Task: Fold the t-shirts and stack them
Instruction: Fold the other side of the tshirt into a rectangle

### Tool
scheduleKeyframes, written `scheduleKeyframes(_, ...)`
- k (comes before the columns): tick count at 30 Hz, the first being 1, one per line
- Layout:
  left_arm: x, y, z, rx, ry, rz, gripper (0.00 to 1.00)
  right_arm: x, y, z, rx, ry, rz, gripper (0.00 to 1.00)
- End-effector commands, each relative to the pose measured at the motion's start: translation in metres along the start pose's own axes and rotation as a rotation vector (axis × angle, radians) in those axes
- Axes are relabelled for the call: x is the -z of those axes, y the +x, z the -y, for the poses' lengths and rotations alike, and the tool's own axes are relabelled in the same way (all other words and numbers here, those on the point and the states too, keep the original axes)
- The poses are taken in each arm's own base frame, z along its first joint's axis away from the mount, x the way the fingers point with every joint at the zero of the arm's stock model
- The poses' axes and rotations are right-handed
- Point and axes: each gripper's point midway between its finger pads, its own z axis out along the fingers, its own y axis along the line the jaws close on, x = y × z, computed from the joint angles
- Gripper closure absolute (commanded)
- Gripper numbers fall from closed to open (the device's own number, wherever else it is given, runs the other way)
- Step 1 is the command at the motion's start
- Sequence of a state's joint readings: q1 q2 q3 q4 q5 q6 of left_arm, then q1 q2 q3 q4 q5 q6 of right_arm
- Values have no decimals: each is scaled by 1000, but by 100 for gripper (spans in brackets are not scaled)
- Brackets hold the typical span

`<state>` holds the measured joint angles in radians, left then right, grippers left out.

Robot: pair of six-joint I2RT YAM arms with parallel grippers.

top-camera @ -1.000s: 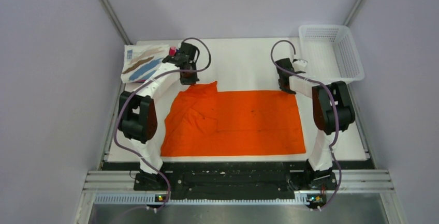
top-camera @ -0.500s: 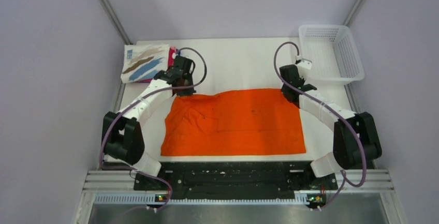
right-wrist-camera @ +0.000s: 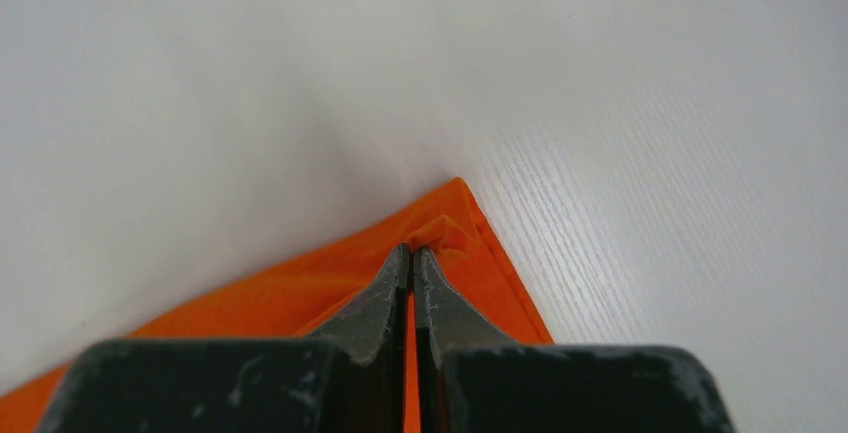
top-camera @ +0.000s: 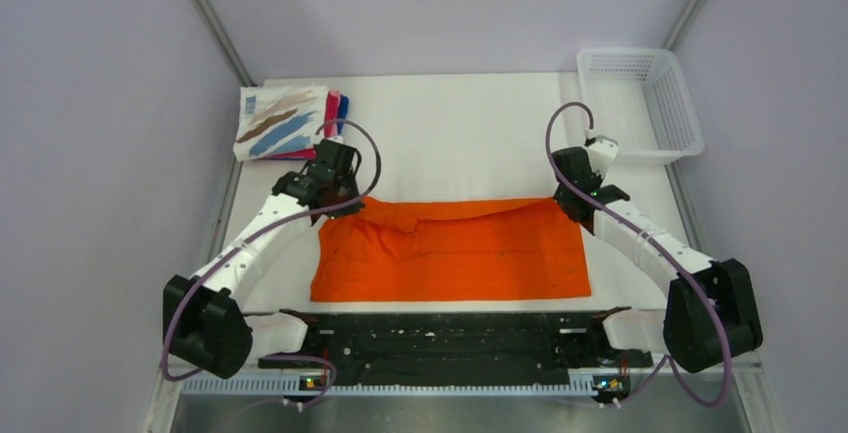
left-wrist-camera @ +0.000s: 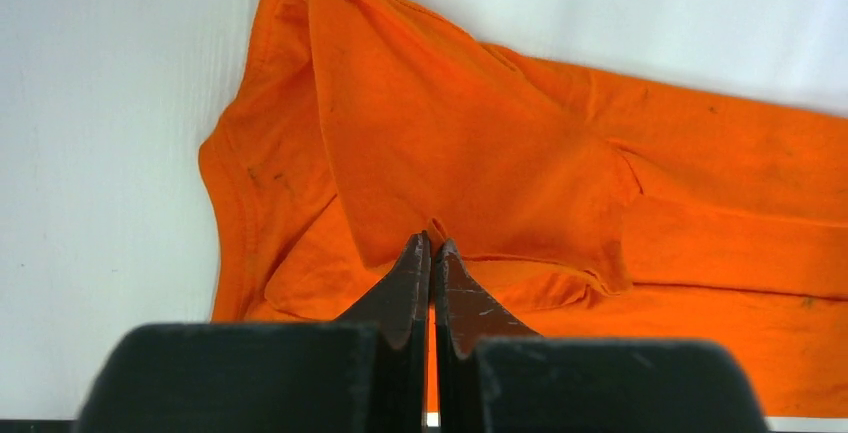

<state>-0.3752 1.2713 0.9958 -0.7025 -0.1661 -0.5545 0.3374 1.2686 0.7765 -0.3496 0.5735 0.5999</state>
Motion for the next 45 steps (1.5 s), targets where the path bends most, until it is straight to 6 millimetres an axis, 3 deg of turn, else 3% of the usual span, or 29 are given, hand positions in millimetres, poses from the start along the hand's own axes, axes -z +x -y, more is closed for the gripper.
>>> scheduleKeyframes(1,19,1,-4,46,4,29,100,9,-4,1,-26,-14,19,100)
scheduleKeyframes(7,37,14,-11,67,19,27,100,12,-5,2,-31,-26,24,100)
scheduleKeyframes(12,38,44,-21,66,3,-5,100,14,-4,0,-43,-50,28,100)
scheduleKeyframes(16,36,70,-19,91,34,-44,100,12,8,0,-58,-65,4,100)
scheduleKeyframes(23,25,99,-43,156,-81,-85,100,12,45,18,-103,-33,-54,100)
scheduleKeyframes(24,25,102,-44,159,-84,-91,99,13,51,20,-112,-33,-65,97)
scheduleKeyframes(27,26,109,-45,165,-77,-101,77,15,71,28,-132,-32,-106,83)
scheduleKeyframes(31,39,112,-35,172,-2,-100,56,27,69,43,-146,10,-105,64)
scheduleKeyframes(32,42,113,-35,175,8,-98,52,31,62,43,-149,5,-94,46)
scheduleKeyframes(34,48,111,-35,184,22,-80,40,41,51,41,-157,-27,-72,26)
scheduleKeyframes(35,50,107,-34,183,35,-66,33,45,45,38,-162,-48,-63,14)
scheduleKeyframes(37,51,98,-25,176,74,-34,19,52,35,30,-172,-104,-42,3)
scheduleKeyframes(39,47,85,-10,171,134,-2,10,57,27,12,-151,-204,-27,1)
scheduleKeyframes(42,30,65,21,204,237,50,2,61,22,-34,-113,-437,-26,1)
scheduleKeyframes(45,1,54,42,259,285,22,1,60,36,-82,-99,-645,-91,1)
